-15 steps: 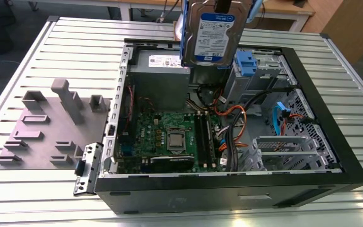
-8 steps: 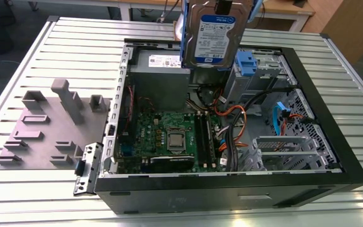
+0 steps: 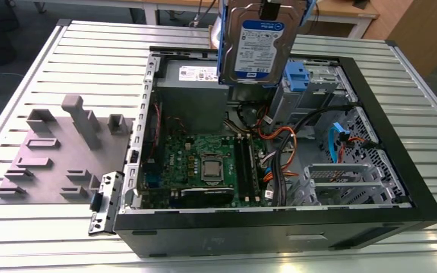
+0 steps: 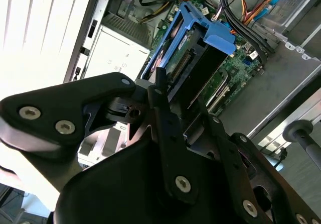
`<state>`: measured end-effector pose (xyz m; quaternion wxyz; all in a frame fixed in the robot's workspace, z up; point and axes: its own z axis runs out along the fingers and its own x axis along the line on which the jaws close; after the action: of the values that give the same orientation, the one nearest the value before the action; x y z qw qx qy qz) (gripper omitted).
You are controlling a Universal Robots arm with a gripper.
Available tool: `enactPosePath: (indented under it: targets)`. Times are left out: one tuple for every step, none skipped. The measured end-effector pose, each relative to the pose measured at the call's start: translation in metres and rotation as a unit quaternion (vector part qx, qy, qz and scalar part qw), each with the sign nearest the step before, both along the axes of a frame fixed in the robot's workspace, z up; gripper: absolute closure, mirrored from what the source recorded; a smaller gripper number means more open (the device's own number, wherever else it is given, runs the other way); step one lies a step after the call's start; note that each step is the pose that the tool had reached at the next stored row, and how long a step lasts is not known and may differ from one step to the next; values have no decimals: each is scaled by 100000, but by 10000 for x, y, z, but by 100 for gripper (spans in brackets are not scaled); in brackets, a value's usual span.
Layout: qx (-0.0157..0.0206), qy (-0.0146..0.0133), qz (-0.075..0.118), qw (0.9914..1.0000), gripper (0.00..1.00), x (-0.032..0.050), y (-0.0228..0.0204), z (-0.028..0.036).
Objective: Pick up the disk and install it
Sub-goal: 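Pick up the disk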
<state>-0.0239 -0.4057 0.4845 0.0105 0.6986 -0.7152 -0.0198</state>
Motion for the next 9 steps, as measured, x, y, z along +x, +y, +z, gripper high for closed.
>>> enactPosePath:
  targets:
    - [-11,0,0,100000,65,0,-2,0]
    - [-22,3,-1,100000,65,0,-2,1]
    - [-28,6,-1,100000,65,0,-3,1]
    - [-26,3,-1,100000,65,0,-3,1]
    - [-21,1,-2,100000,65,0,-5,1]
    - [-21,3,2,100000,65,0,-6,1]
    - [-26,2,1,100000,65,0,-7,1]
    - [-37,4,1,100000,65,0,-8,1]
    - [-52,1,0,100000,65,0,-10,0]
